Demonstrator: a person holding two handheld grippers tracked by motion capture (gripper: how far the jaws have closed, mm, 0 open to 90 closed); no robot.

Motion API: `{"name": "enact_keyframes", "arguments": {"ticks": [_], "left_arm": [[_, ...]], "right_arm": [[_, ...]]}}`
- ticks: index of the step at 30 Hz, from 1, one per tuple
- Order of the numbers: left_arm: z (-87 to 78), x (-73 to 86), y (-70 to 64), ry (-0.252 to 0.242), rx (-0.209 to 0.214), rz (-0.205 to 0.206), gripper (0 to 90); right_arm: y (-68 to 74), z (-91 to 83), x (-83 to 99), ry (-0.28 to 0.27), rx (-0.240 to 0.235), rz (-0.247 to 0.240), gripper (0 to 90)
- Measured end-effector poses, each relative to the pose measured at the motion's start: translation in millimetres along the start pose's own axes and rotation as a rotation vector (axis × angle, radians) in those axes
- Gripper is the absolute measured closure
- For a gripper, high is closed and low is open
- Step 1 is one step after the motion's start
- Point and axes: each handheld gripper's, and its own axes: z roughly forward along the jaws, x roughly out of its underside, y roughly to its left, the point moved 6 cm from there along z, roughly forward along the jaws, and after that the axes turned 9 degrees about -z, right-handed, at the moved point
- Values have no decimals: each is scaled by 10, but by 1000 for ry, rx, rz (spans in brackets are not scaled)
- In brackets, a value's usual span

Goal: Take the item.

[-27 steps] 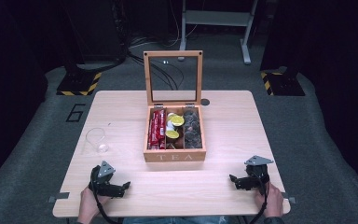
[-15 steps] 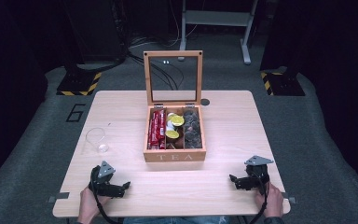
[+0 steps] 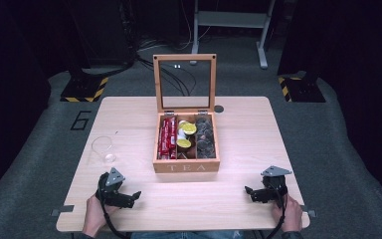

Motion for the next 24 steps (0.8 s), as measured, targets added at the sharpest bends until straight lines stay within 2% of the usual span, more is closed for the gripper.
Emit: {"name": "enact_keyframes", "arguments": {"ticks": [4,14,22,24], "left_arm": [[-12,-65,-12,-10,8,-4,0],[-55,-217,-38,16,25,18,0],[-96,-382,-54,17,25,43,2],[-105,-436,-59,19,22,60,2]], "right_arm": [[0,0,0,0,0,0,0],[0,0,0,0,0,0,0],[0,0,0,0,0,0,0],[0,0,0,0,-1,0,0]]}}
